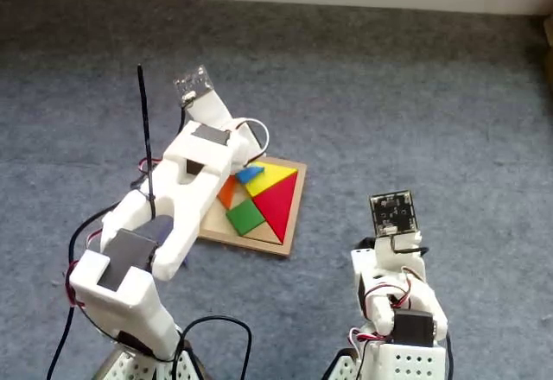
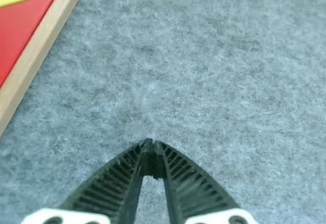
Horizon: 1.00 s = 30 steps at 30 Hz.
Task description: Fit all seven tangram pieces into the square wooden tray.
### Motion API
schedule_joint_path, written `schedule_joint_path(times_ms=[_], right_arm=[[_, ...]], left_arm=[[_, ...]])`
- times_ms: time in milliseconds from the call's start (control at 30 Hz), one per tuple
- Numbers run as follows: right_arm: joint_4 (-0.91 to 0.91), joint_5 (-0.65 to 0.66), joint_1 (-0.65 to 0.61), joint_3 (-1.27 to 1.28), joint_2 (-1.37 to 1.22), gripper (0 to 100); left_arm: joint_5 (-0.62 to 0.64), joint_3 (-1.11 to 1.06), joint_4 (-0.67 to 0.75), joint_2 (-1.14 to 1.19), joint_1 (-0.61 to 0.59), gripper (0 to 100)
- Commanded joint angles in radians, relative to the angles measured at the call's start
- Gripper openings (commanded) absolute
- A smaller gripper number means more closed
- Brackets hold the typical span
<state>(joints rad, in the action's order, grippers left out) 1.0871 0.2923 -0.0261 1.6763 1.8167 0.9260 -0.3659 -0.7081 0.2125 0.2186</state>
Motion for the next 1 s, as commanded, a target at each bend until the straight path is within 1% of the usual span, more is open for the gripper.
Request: schedule_joint_path(times_ms=[0, 367, 467, 733, 967], right_arm=[[0.007, 0.012, 0.013, 0.093, 0.013, 0.6], [0.007, 0.012, 0.013, 0.093, 0.013, 0.6], [0.007, 0.012, 0.013, 0.093, 0.013, 0.6], [0.007, 0.012, 0.013, 0.093, 0.013, 0.6], [0.007, 0.012, 0.013, 0.093, 0.013, 0.6]], left_arm=[[0.003, 0.013, -0.095, -0.016, 0.027, 1], [0.006, 0.076, -0.359, -0.018, 0.028, 1], [0.008, 0.097, -0.39, -0.018, 0.028, 1], [0.009, 0.197, -0.404, -0.018, 0.028, 1], [0.009, 0.248, -0.555, -0.018, 0.022, 1]])
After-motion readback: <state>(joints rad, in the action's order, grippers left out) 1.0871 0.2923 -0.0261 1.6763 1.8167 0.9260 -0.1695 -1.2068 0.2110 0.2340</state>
